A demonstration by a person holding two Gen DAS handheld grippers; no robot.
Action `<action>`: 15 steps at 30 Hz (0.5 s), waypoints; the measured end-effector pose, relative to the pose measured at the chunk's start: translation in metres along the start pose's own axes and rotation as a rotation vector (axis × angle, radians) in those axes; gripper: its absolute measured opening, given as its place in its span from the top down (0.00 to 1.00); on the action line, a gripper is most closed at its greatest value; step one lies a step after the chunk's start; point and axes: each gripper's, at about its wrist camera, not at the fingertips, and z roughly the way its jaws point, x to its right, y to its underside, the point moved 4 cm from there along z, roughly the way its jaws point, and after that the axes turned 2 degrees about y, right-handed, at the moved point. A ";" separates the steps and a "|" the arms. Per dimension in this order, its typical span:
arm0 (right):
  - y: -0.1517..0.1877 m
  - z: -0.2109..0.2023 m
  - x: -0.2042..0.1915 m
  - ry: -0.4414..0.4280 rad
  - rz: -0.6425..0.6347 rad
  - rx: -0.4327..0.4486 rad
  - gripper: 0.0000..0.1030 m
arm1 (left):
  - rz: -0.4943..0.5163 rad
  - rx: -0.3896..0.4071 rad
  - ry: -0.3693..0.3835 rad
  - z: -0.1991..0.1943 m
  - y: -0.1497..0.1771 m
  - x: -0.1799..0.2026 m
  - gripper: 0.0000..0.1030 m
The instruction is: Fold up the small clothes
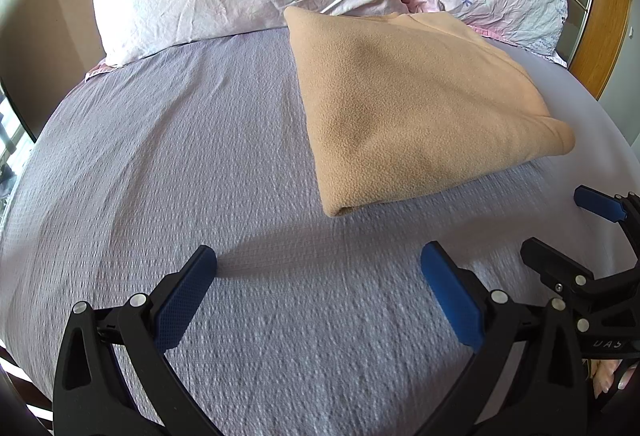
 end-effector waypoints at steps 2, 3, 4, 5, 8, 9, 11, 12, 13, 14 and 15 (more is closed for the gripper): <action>0.000 0.000 0.000 0.000 -0.001 0.001 0.02 | 0.000 0.000 0.000 0.000 0.000 0.000 0.01; 0.000 -0.001 0.000 0.000 -0.001 0.002 0.02 | -0.001 0.000 0.000 0.000 0.000 0.000 0.01; 0.000 -0.001 0.000 0.000 -0.001 0.003 0.02 | -0.001 0.000 0.000 0.000 0.000 0.000 0.01; 0.000 -0.001 0.000 -0.001 -0.002 0.004 0.02 | -0.001 0.000 0.000 0.000 0.000 0.000 0.01; 0.000 -0.001 0.000 -0.001 -0.003 0.004 0.02 | -0.002 0.000 0.000 0.000 0.000 -0.001 0.01; 0.000 -0.001 0.000 -0.001 -0.003 0.004 0.02 | -0.003 0.000 -0.002 0.000 0.000 -0.001 0.01; 0.000 -0.001 0.000 -0.001 -0.002 0.004 0.02 | -0.003 -0.003 -0.002 0.000 -0.001 0.000 0.01; 0.000 -0.001 0.000 -0.001 -0.003 0.004 0.02 | -0.002 -0.006 -0.002 0.000 -0.001 0.000 0.01; 0.000 -0.001 0.000 -0.001 -0.003 0.006 0.02 | -0.002 -0.007 -0.001 0.000 -0.001 0.000 0.01; 0.000 -0.001 0.000 -0.002 -0.003 0.006 0.02 | -0.002 -0.008 -0.001 0.000 -0.002 0.000 0.01; 0.000 -0.001 0.000 -0.003 -0.004 0.007 0.02 | -0.003 -0.009 -0.001 0.000 -0.002 -0.001 0.01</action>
